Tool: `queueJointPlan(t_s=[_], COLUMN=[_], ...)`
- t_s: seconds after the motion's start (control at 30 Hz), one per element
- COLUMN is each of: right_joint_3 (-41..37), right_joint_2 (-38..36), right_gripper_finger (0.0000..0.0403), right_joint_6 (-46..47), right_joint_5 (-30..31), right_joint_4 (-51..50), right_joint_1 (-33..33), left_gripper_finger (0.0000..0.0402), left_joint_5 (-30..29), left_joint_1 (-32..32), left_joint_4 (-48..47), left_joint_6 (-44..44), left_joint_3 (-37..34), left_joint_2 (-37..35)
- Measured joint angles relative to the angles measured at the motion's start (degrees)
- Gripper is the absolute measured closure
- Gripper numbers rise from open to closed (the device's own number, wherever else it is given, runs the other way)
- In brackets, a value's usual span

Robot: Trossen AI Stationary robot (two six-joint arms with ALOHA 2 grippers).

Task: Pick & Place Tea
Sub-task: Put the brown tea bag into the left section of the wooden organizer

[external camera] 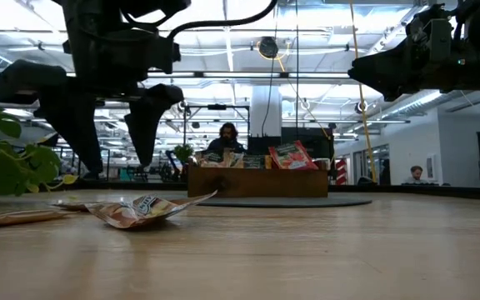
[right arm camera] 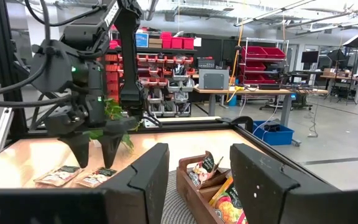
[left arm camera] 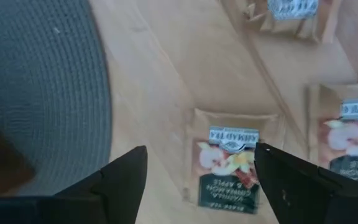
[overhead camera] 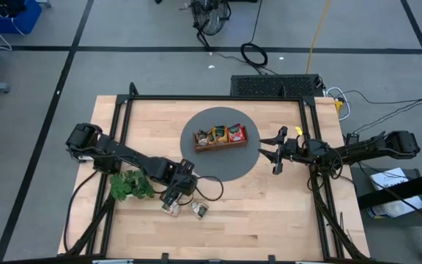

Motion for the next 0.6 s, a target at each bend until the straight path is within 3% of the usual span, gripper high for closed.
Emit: queueJointPlan(t_s=[0.5, 0.6], right_joint_3=[0.0, 0.0], right_joint_2=[0.0, 0.0], right_gripper_finger=[0.0248, 0.0248], right_joint_6=[0.0, 0.0], right_joint_5=[0.0, 0.0], right_joint_4=[0.0, 0.0], right_joint_1=[0.0, 0.0], left_gripper_finger=[0.0124, 0.0124], left_joint_5=[3.3, 6.4], left_joint_1=[1.2, 1.6], left_joint_4=[-0.1, 1.5], left_joint_6=[3.4, 4.3], left_joint_3=[0.1, 0.1], left_joint_2=[7.9, 8.0])
